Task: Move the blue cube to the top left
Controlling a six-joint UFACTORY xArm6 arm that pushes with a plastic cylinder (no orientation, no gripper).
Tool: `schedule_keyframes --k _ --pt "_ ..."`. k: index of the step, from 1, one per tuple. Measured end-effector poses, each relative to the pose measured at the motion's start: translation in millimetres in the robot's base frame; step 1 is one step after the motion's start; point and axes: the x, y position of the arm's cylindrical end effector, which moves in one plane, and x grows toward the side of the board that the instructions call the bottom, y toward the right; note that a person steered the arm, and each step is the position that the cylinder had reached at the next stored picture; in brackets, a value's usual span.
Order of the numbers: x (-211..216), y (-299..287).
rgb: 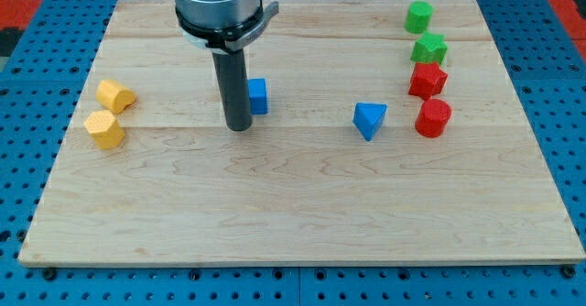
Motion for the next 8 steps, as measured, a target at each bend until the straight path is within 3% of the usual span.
schedule_keyframes --k 1,2,4,8 --pt "-12.4 49.1" --pt "-46.9 45.0" --pt "-108.3 -82.2" --pt "-99.8 -176.8"
